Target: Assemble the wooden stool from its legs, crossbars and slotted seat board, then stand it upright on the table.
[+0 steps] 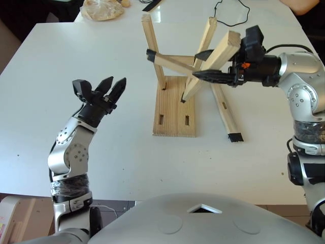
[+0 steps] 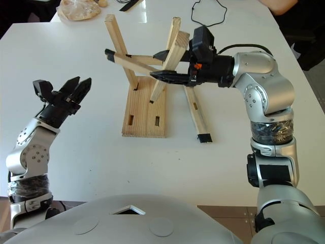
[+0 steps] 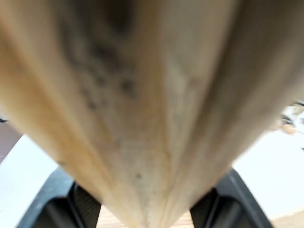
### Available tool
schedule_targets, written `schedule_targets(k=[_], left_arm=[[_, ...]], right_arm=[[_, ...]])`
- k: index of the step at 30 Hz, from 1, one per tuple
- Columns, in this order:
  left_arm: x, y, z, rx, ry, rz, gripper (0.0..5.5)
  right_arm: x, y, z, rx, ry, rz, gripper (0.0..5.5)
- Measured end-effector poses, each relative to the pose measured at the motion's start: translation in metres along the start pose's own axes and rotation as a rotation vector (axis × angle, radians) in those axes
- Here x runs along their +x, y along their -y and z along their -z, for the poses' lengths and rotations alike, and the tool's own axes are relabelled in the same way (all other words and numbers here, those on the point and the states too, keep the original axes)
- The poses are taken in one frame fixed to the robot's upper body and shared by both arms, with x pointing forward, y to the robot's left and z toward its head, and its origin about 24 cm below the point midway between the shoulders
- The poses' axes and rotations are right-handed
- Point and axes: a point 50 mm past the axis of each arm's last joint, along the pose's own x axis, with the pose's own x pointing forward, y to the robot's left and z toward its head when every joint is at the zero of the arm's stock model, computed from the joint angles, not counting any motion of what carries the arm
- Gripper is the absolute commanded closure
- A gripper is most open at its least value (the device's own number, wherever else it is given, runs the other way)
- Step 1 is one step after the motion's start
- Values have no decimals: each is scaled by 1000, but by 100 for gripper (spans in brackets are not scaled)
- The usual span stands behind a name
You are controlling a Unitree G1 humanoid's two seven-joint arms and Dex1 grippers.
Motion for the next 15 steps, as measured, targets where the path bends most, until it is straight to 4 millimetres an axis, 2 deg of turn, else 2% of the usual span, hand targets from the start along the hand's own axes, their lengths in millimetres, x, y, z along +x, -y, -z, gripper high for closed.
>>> schedule_targets(k=[3,7,10,15], left_arm=[[3,-10,2,12,34,-117,238],[10,-29,14,-8,53,-357,238],[11,-32,19,6,57,-416,238],[14,-31,21,-23,67,-414,238]], right_arm=[[-3,-9,7,34,-17,-42,341],[-3,-14,20,85,-33,-54,341],[-4,-16,27,114,-38,-52,341],[-6,-16,29,113,-33,-49,341]])
